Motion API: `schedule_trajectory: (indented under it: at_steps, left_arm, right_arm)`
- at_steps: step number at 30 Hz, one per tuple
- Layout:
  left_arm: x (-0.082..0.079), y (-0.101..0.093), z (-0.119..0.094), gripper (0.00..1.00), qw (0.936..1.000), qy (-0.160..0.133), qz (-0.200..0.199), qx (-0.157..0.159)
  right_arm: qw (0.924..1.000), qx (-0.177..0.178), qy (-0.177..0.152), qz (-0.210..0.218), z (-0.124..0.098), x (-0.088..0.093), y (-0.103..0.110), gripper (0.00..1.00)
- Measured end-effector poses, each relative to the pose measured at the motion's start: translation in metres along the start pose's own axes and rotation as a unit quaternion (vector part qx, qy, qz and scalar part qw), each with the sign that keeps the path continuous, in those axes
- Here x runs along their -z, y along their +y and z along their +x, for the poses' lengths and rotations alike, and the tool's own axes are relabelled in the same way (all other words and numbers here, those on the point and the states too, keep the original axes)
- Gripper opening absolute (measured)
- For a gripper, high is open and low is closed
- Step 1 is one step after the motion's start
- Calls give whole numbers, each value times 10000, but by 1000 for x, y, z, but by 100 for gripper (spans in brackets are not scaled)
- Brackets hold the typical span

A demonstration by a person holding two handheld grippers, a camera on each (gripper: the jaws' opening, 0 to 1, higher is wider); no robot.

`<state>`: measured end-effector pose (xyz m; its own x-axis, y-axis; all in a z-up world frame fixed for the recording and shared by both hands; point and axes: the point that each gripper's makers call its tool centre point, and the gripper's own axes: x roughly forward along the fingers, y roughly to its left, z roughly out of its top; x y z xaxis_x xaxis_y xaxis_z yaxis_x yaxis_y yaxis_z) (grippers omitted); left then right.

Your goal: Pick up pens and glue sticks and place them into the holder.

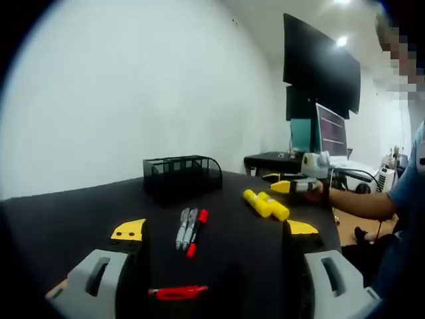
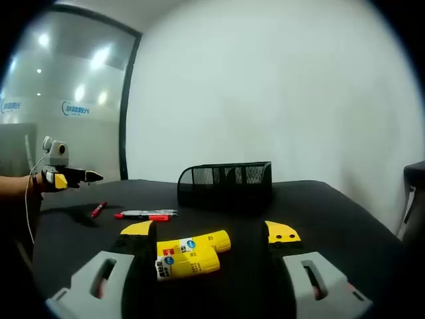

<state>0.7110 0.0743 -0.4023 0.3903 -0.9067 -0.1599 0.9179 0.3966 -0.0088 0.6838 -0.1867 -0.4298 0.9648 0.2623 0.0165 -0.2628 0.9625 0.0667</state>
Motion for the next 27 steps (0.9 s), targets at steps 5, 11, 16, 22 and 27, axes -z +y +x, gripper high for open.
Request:
schedule_trajectory:
  at_steps: [5, 11, 16, 22, 27]
  left_arm:
    - [-1, 5, -8, 71, 9983, 490, 293, 115]
    - [1, 11, -15, 60, 9929, 976, 622, 265]
    - [6, 22, -22, 44, 9880, 1332, 734, 275]
    - [19, 33, -29, 39, 9749, 1852, 1198, 317]
    - [33, 45, -34, 32, 9537, 2391, 1805, 289]
  right_arm:
    - [10000, -12, -19, 6, 0, -1, 0, 60]
    - [10000, 0, -45, 35, 0, -2, -2, 60]
    - [10000, 12, -42, 42, 1, -2, -4, 60]
    - [10000, 31, -48, 62, 0, -2, -4, 60]
    - [9999, 45, -66, 94, -1, -3, -4, 60]
